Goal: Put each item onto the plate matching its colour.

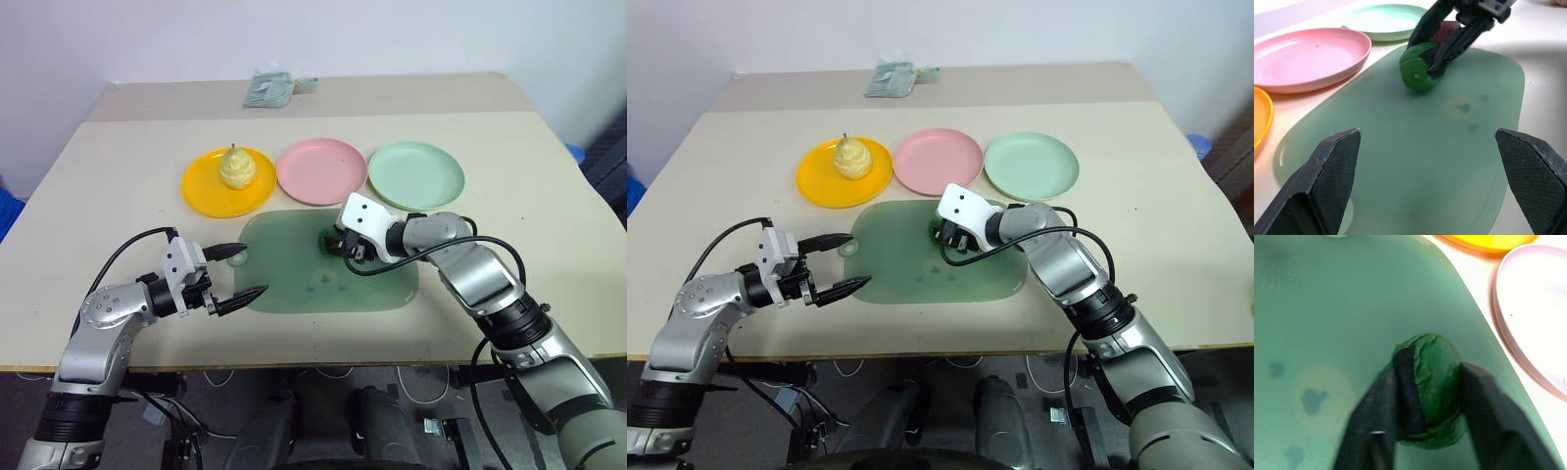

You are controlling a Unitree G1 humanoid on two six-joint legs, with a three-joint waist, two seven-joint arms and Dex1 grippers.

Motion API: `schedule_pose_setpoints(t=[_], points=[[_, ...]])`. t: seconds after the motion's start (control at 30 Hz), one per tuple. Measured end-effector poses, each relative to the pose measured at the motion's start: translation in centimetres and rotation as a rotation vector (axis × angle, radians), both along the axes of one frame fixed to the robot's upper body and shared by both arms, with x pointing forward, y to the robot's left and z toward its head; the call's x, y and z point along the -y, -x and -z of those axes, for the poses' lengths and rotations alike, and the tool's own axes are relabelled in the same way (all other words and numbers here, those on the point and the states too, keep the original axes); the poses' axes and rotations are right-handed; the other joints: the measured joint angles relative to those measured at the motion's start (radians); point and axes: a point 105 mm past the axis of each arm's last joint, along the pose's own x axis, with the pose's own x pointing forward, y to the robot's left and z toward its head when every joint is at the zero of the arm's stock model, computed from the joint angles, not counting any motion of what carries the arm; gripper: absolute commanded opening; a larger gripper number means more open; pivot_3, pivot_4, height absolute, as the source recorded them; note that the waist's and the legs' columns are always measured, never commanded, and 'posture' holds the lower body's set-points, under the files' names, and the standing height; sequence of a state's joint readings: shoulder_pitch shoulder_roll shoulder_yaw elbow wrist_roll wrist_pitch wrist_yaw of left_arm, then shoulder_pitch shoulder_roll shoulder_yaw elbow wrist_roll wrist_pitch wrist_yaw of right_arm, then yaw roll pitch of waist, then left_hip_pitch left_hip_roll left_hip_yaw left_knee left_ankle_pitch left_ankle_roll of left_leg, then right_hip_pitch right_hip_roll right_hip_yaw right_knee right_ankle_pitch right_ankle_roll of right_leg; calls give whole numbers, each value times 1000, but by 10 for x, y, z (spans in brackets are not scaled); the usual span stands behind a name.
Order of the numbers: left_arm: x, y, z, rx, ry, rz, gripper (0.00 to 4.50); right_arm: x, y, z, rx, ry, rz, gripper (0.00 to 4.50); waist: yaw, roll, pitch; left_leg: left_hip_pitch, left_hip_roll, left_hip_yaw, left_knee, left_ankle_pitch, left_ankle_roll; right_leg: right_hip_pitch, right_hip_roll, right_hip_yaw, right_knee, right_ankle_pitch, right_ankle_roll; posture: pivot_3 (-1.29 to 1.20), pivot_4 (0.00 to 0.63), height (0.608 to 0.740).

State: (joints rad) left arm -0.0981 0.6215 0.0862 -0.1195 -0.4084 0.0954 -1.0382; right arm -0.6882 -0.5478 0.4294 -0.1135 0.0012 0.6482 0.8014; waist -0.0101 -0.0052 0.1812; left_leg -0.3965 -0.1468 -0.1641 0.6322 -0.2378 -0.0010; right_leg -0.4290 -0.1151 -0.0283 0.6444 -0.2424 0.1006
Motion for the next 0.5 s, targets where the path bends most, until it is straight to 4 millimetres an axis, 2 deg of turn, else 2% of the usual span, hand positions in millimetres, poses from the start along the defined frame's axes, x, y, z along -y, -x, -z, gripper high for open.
schedule_pose_setpoints(t=[0.13,0.2,0.27,0.33,0.4,0.47,0.5], points=[[-1,-1,1,-1,0,-16,4500,0,0,-2,13,5,-5,1081,0,0,0,0,0,0,0,0,0,0,0,0,0,0,0,0,150,740],[-1,-2,1,0,10,-26,4500,-6,3,-11,-23,-84,-6,1081,-1,0,0,0,0,0,0,0,0,0,0,0,0,0,0,0,150,740],[-1,-3,0,0,28,-40,4500,-19,4,-40,-30,-250,-30,1081,-5,1,1,0,0,0,0,0,-1,-1,1,0,1,0,0,0,150,740],[1,-5,-4,11,42,-38,4500,-25,-3,-87,51,-401,-37,1081,-2,1,1,0,1,0,0,1,-2,-1,1,0,1,1,-1,0,150,740],[2,-7,-7,18,51,-40,4500,-16,-15,-136,173,-514,4,1081,3,1,1,1,1,-1,0,1,-2,1,2,0,1,1,-2,0,150,740],[3,-9,-7,11,67,-53,4500,5,-37,-160,254,-575,95,1081,10,0,0,4,0,0,0,1,-2,4,2,0,0,1,-2,0,150,740],[4,-11,-9,13,77,-54,4500,17,-50,-162,275,-584,150,1081,14,0,0,4,0,0,0,1,-2,4,2,0,-1,1,-1,0,150,740]])
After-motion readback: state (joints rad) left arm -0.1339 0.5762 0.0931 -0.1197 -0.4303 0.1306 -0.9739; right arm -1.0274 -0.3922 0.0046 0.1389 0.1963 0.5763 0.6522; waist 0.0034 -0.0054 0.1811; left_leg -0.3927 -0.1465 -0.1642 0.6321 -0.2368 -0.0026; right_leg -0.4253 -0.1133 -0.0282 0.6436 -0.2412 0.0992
